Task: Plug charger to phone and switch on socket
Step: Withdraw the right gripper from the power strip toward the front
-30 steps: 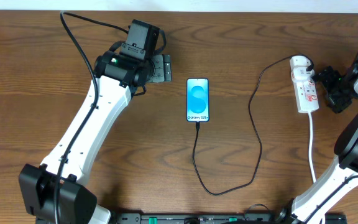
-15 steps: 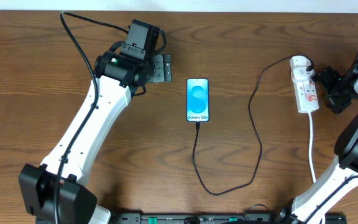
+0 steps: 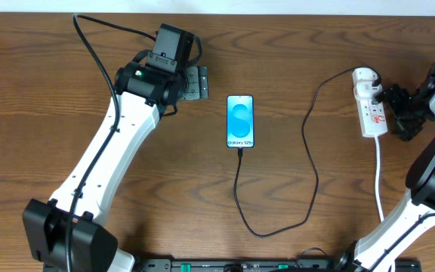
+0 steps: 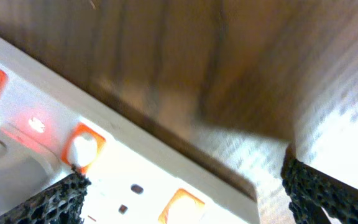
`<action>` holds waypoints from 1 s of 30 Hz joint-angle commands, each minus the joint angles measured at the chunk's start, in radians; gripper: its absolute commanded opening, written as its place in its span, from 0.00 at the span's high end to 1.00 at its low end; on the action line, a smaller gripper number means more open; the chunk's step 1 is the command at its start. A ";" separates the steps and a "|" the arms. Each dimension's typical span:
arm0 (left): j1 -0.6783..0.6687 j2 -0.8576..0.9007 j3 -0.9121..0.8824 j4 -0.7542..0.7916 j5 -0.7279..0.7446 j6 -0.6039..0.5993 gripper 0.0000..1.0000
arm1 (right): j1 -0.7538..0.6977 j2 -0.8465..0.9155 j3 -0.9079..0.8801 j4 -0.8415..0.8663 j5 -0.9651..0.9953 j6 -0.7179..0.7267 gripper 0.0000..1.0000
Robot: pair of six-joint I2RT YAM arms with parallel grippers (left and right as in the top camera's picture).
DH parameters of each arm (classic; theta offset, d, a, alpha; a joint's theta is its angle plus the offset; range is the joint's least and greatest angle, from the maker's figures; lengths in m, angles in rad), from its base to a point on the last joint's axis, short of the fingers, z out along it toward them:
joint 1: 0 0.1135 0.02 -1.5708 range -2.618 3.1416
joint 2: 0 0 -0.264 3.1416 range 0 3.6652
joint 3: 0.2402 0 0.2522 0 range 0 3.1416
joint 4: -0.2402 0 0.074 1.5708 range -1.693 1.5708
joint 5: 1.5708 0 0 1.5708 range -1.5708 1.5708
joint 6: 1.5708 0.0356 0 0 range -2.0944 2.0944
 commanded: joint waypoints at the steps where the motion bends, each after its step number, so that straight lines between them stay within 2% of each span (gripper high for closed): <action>1: 0.000 0.006 0.005 -0.004 -0.020 0.006 0.13 | -0.024 -0.047 -0.019 -0.042 0.006 -0.003 0.01; 9: 0.000 0.006 0.005 -0.004 -0.020 0.006 0.13 | -0.034 -0.269 -0.019 -0.163 0.056 -0.012 0.01; 17: 0.000 0.006 0.005 -0.004 -0.020 0.006 0.12 | 0.018 -0.521 -0.060 -0.286 0.076 -0.079 0.01; 23: 0.000 0.006 0.005 -0.004 -0.020 0.006 0.12 | 0.108 -0.818 -0.251 -0.211 0.116 -0.150 0.01; 30: 0.000 0.006 0.005 -0.004 -0.020 0.006 0.13 | 0.171 -1.130 -0.508 -0.115 0.127 -0.153 0.01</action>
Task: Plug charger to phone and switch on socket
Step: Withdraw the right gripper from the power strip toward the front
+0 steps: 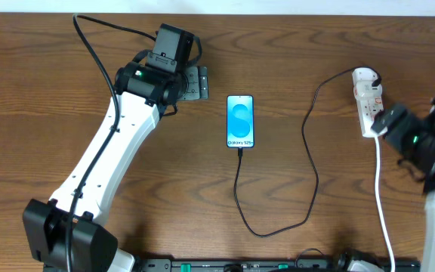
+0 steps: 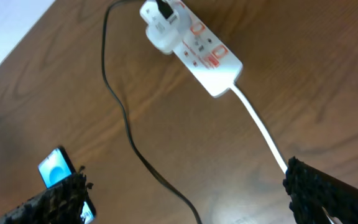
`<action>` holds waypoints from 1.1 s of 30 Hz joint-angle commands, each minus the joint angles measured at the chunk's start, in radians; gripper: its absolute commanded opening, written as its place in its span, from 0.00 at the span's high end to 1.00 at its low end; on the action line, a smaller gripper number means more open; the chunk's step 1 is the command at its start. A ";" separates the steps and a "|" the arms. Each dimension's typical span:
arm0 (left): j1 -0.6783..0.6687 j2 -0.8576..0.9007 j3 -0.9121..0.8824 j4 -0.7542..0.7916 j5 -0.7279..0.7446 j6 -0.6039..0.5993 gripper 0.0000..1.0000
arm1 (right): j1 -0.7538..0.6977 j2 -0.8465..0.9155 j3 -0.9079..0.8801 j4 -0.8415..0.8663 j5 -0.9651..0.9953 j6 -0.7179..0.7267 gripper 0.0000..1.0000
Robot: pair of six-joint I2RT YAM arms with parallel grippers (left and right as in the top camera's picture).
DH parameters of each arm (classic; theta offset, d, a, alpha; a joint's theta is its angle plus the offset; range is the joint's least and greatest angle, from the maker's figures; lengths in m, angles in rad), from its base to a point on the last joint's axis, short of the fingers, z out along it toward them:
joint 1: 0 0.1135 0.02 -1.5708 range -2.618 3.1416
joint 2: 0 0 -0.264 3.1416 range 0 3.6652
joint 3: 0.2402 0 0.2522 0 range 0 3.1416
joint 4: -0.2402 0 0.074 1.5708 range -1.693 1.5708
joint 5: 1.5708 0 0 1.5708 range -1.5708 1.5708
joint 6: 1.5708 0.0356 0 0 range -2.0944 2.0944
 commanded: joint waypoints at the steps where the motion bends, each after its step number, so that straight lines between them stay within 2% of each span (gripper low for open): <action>1: 0.000 0.006 0.005 -0.003 -0.020 0.006 0.12 | 0.019 -0.113 -0.103 0.013 0.019 -0.024 0.01; 7: 0.000 0.006 0.005 -0.003 -0.020 0.006 0.12 | 0.019 -0.212 -0.167 0.009 0.019 -0.024 0.01; 33: 0.000 0.006 0.005 -0.003 -0.020 0.006 0.12 | 0.019 -0.221 -0.172 -0.014 0.063 -0.025 0.01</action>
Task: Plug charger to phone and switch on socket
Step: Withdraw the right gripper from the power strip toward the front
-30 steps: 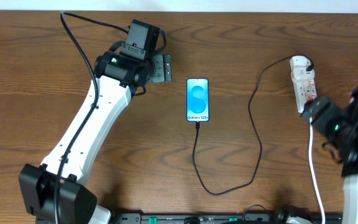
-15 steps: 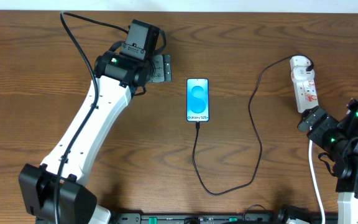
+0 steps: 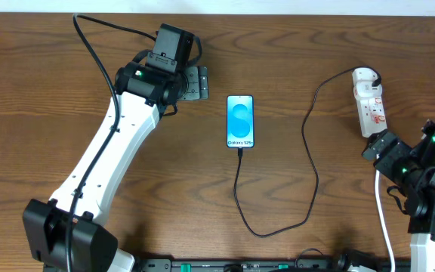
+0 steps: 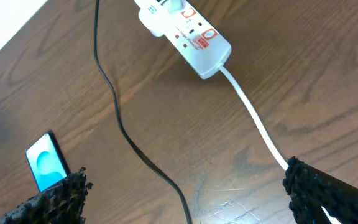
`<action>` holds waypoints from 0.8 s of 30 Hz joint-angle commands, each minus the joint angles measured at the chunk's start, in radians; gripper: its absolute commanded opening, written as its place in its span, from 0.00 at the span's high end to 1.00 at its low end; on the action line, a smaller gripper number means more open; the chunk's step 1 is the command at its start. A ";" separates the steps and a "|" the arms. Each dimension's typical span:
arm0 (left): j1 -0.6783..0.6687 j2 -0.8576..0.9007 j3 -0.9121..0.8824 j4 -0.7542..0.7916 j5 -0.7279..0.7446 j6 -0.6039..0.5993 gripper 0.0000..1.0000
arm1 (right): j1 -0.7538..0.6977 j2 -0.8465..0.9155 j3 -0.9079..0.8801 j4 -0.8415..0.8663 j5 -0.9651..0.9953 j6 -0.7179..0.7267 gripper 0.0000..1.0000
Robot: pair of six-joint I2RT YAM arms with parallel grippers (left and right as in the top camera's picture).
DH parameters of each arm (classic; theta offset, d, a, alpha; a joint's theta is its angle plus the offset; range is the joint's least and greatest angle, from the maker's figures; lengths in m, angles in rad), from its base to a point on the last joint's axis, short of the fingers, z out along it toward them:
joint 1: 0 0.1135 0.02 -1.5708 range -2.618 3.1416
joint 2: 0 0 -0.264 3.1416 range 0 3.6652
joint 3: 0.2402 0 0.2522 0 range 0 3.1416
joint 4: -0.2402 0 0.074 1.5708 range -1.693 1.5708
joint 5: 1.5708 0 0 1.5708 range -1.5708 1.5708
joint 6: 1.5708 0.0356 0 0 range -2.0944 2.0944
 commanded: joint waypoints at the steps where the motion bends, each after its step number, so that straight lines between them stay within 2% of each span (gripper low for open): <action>1: 0.000 0.006 0.005 -0.003 -0.020 0.006 0.12 | 0.009 -0.023 -0.016 -0.008 0.050 -0.019 0.01; 5: 0.000 0.006 0.005 -0.003 -0.020 0.006 0.12 | 0.015 -0.084 -0.086 0.058 0.038 -0.111 0.01; 13: 0.000 0.006 0.005 -0.003 -0.020 0.006 0.12 | 0.108 -0.346 -0.418 0.438 -0.127 -0.398 0.01; 18: 0.000 0.006 0.005 -0.003 -0.020 0.006 0.12 | 0.186 -0.543 -0.587 0.608 -0.126 -0.488 0.01; 24: 0.000 0.006 0.005 -0.003 -0.020 0.006 0.12 | 0.200 -0.719 -0.691 0.719 -0.120 -0.518 0.01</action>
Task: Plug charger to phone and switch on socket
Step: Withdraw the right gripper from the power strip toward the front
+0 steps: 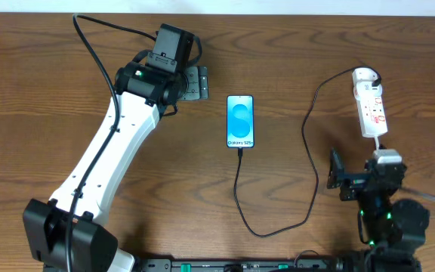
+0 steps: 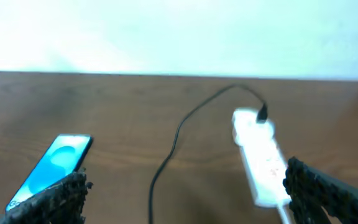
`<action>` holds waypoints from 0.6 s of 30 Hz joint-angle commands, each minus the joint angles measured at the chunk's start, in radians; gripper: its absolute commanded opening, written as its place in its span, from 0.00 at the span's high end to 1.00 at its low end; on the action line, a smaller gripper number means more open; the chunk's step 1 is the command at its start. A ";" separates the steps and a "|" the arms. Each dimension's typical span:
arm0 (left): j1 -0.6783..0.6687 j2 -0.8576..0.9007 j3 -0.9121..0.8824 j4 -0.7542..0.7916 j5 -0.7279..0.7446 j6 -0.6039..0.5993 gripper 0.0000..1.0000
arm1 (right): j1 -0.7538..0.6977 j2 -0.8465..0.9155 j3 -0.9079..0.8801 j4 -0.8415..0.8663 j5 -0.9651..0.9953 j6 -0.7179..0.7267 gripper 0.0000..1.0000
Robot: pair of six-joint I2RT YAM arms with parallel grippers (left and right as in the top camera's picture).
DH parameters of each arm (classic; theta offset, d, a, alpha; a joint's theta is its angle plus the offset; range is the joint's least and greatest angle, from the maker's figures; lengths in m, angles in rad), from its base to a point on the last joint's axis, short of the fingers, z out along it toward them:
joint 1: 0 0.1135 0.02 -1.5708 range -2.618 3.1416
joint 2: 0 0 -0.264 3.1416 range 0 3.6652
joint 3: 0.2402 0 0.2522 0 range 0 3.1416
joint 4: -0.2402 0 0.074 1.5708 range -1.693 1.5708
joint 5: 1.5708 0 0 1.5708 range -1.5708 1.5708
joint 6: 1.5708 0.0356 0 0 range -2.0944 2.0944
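Note:
The phone (image 1: 240,121) lies face up mid-table with its blue screen lit, and it also shows at the left of the right wrist view (image 2: 51,165). A black charger cable (image 1: 312,151) runs from the phone's near end in a loop to the plug at the far end of the white power strip (image 1: 371,106), blurred in the right wrist view (image 2: 260,158). My right gripper (image 1: 359,180) hangs near the front edge, short of the strip; in its own view (image 2: 188,199) it is open and empty. My left gripper (image 1: 193,81) rests left of the phone, apart from it.
The strip's white lead (image 1: 376,143) runs toward the front edge under my right arm. My left arm (image 1: 119,143) crosses the left half of the wooden table (image 1: 36,91). A pale wall (image 2: 179,31) stands behind the table's far edge.
My right gripper has moved back from the strip's near end toward the front edge and a little left. Its camera now looks level across the table. The left arm, phone and cable have not moved.
My right gripper was first at the power strip, with a red light glowing on it in the wrist view. It then stood clear of the strip beside its near end, then farther back, and now sits near the front edge, open. The left arm stayed still throughout.

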 commanded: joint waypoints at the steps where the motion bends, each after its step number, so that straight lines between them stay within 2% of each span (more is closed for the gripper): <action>1: 0.000 0.006 0.005 -0.004 -0.020 0.006 0.12 | 0.008 -0.076 -0.050 0.042 -0.002 -0.051 0.01; 8: 0.000 0.006 0.005 -0.004 -0.020 0.006 0.12 | 0.024 -0.134 -0.120 0.113 0.041 -0.080 0.01; 13: 0.000 0.006 0.005 -0.004 -0.020 0.006 0.12 | 0.051 -0.157 -0.170 0.164 0.167 0.027 0.01; 18: 0.000 0.006 0.005 -0.004 -0.020 0.006 0.12 | 0.084 -0.197 -0.233 0.212 0.170 0.032 0.01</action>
